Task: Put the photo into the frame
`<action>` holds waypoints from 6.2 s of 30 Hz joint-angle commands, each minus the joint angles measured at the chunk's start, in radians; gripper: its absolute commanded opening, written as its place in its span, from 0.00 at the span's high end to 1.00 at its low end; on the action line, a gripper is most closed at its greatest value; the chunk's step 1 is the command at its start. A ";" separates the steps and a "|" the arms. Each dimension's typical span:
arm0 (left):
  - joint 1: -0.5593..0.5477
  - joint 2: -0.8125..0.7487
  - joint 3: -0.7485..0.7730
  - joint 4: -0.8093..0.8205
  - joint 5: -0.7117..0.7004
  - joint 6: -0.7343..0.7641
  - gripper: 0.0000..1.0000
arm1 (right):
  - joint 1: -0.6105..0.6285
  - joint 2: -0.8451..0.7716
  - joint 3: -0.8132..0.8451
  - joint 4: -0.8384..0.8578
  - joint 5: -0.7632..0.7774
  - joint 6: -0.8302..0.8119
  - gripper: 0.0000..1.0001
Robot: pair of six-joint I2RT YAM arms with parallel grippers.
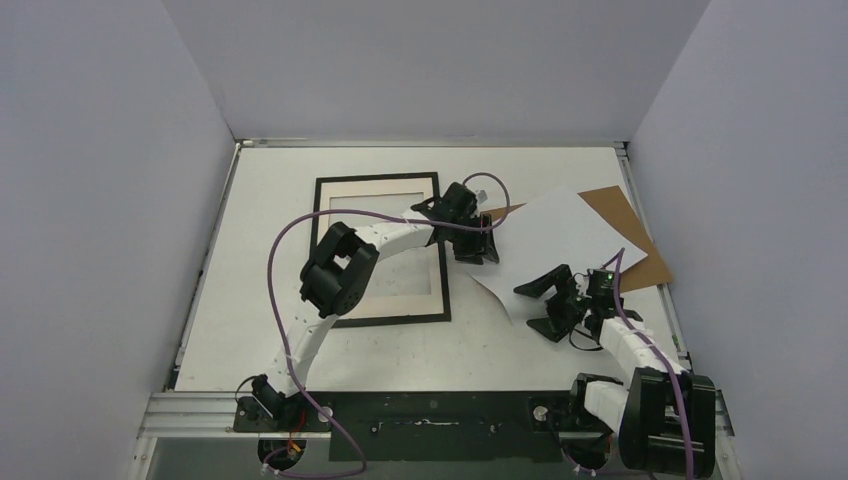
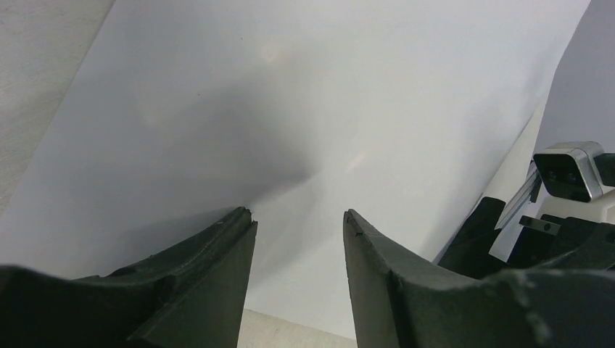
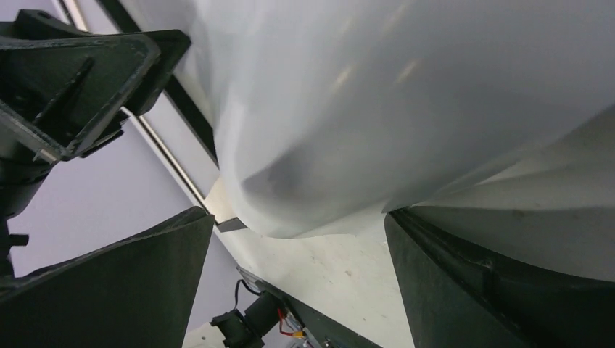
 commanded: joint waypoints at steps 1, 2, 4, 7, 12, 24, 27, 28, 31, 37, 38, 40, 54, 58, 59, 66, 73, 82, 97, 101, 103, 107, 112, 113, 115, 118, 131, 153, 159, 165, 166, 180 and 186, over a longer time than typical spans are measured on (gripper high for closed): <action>0.012 0.064 -0.007 -0.136 -0.026 0.011 0.53 | -0.003 0.029 -0.103 0.191 0.116 -0.002 0.04; 0.013 0.065 -0.005 -0.137 -0.025 0.010 0.53 | -0.003 0.014 -0.111 0.234 0.098 0.007 0.03; 0.013 0.070 0.006 -0.147 -0.022 0.011 0.53 | -0.003 -0.027 -0.121 0.303 0.070 0.021 0.02; 0.014 0.082 0.021 -0.158 -0.014 0.011 0.53 | -0.002 -0.074 -0.127 0.383 0.040 0.011 0.00; 0.014 0.095 0.031 -0.170 -0.002 0.011 0.53 | -0.002 -0.086 -0.106 0.437 0.050 -0.071 0.00; 0.029 0.117 0.046 -0.189 0.011 0.025 0.53 | 0.000 0.062 -0.021 0.649 0.082 -0.127 0.00; 0.032 0.133 0.066 -0.204 0.019 0.036 0.53 | 0.001 0.093 0.009 0.674 0.076 -0.155 0.00; 0.033 0.138 0.071 -0.207 0.020 0.040 0.53 | 0.002 0.099 0.019 0.676 0.079 -0.164 0.00; 0.033 0.150 0.085 -0.221 0.020 0.049 0.53 | 0.003 0.117 0.052 0.672 0.096 -0.184 0.00; 0.035 0.165 0.093 -0.241 0.013 0.068 0.54 | 0.003 0.170 0.096 0.687 0.159 -0.190 0.00; 0.036 0.166 0.092 -0.244 0.010 0.070 0.54 | 0.003 0.185 0.105 0.689 0.166 -0.193 0.00; 0.039 0.167 0.092 -0.246 0.008 0.073 0.54 | 0.001 0.221 0.118 0.692 0.192 -0.196 0.00; 0.053 0.186 0.121 -0.284 0.010 0.113 0.54 | 0.001 0.473 0.217 0.790 0.231 -0.202 0.00; 0.056 0.188 0.117 -0.288 0.014 0.122 0.54 | 0.000 0.524 0.243 0.790 0.252 -0.209 0.00; 0.056 0.188 0.114 -0.290 0.014 0.123 0.54 | -0.001 0.536 0.253 0.787 0.255 -0.212 0.00; 0.064 0.180 0.085 -0.309 0.011 0.158 0.55 | -0.005 0.604 0.329 0.781 0.282 -0.232 0.00; 0.085 0.162 0.046 -0.325 -0.013 0.191 0.56 | -0.006 0.654 0.411 0.775 0.169 -0.274 0.00; 0.115 0.155 0.049 -0.350 -0.047 0.209 0.57 | -0.014 0.603 0.420 0.736 0.017 -0.268 0.06; 0.146 0.172 0.099 -0.382 -0.109 0.231 0.58 | -0.062 0.577 0.384 0.653 -0.023 -0.196 0.29; 0.146 0.175 0.098 -0.384 -0.112 0.233 0.58 | -0.063 0.602 0.380 0.698 -0.074 -0.157 0.43; 0.147 0.176 0.100 -0.383 -0.108 0.235 0.58 | -0.063 0.610 0.380 0.707 -0.095 -0.149 0.51; 0.147 0.174 0.107 -0.379 -0.091 0.236 0.57 | -0.061 0.617 0.384 0.695 -0.109 -0.152 0.66; 0.148 0.143 0.124 -0.369 -0.062 0.246 0.53 | -0.051 0.587 0.406 0.597 -0.082 -0.186 0.99; 0.149 0.129 0.127 -0.364 -0.056 0.253 0.51 | -0.046 0.571 0.415 0.559 -0.067 -0.198 1.00; 0.149 0.087 0.131 -0.346 -0.041 0.265 0.47 | -0.037 0.526 0.439 0.480 -0.029 -0.230 1.00; 0.150 0.023 0.157 -0.338 -0.029 0.283 0.42 | -0.018 0.449 0.502 0.324 0.051 -0.285 1.00; 0.193 -0.224 0.297 -0.427 -0.096 0.217 0.30 | 0.152 0.252 0.801 -0.207 0.387 -0.431 1.00; 0.411 -0.533 0.130 -0.512 -0.135 0.169 0.21 | 0.645 0.424 1.454 -0.654 0.848 -0.356 1.00; 0.417 -0.621 0.029 -0.492 -0.161 0.214 0.20 | 0.647 0.436 1.600 -0.662 0.970 -0.111 1.00; 0.418 -0.723 -0.056 -0.426 -0.124 0.188 0.20 | 0.647 0.467 1.690 -0.722 1.014 0.074 1.00; 0.417 -0.743 -0.079 -0.409 -0.120 0.181 0.20 | 0.646 0.465 1.686 -0.730 1.024 0.108 1.00; 0.311 -0.931 -0.345 -0.072 -0.028 0.237 0.17 | 0.644 0.431 1.637 -0.723 1.002 0.226 1.00; 0.350 -0.909 -0.228 -0.269 -0.032 -0.196 0.18 | 0.641 0.389 1.540 -0.589 0.961 0.251 1.00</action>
